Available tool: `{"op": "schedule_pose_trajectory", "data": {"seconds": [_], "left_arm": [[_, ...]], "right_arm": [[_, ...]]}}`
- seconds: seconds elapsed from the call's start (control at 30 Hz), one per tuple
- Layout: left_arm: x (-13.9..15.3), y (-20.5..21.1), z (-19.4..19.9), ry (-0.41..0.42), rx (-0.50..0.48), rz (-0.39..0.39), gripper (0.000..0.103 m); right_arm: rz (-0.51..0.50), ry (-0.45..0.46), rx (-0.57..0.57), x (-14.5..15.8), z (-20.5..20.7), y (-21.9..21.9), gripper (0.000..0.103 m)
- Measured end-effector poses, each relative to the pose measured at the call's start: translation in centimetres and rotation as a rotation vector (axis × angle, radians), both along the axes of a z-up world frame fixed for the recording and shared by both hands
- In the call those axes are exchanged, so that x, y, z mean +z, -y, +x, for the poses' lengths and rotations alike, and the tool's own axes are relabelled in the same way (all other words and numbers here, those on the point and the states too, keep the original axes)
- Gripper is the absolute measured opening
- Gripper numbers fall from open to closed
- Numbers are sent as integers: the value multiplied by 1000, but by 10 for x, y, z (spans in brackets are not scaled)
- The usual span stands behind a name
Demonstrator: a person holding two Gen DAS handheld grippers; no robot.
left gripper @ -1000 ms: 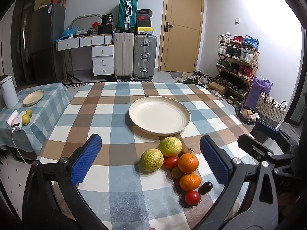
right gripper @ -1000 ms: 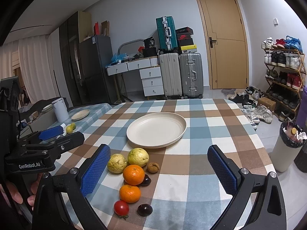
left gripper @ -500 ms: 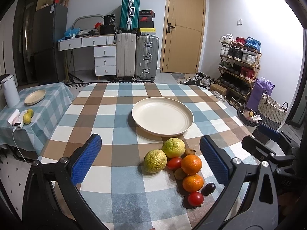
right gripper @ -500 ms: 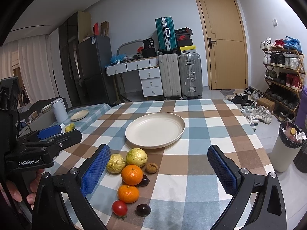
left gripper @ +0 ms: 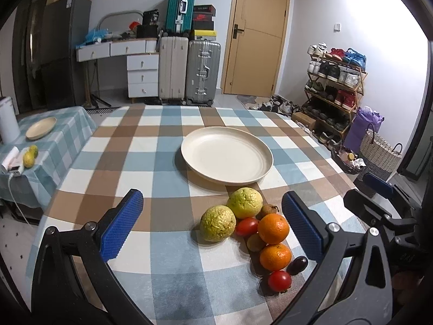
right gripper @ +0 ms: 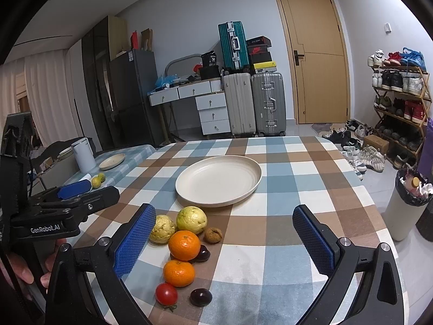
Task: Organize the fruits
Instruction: 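Grasp the bumpy green fruit with the left tool while the right tool grasps the yellow-green fruit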
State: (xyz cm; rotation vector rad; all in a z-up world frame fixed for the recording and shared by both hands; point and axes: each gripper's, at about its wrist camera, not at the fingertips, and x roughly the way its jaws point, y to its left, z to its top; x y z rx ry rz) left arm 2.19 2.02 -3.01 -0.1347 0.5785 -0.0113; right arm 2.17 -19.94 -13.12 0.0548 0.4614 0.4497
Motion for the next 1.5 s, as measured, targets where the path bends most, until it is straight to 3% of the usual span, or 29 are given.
{"op": "schedule_pose_trajectory", "data": {"seconds": [0.33, 0.57, 0.87, 1.13, 1.5], "left_arm": [[-44, -28, 43, -108, -91, -172, 102], [-81, -49, 78, -193, -147, -337, 98], [-109, -53, 112, -250, -221, -406, 85], [-124, -50, 133, -311, -268, -441, 44], [-118, -59, 128, -268, -295, -446, 44]], "right_arm": [[8, -46, -9, -17, 26, 2, 103], [37, -104, -4, -30, 51, 3, 103], [41, -142, 22, -40, 68, -7, 103], [38, -153, 34, -42, 76, -13, 103], [6, -187, 67, -41, 82, -26, 103]]}}
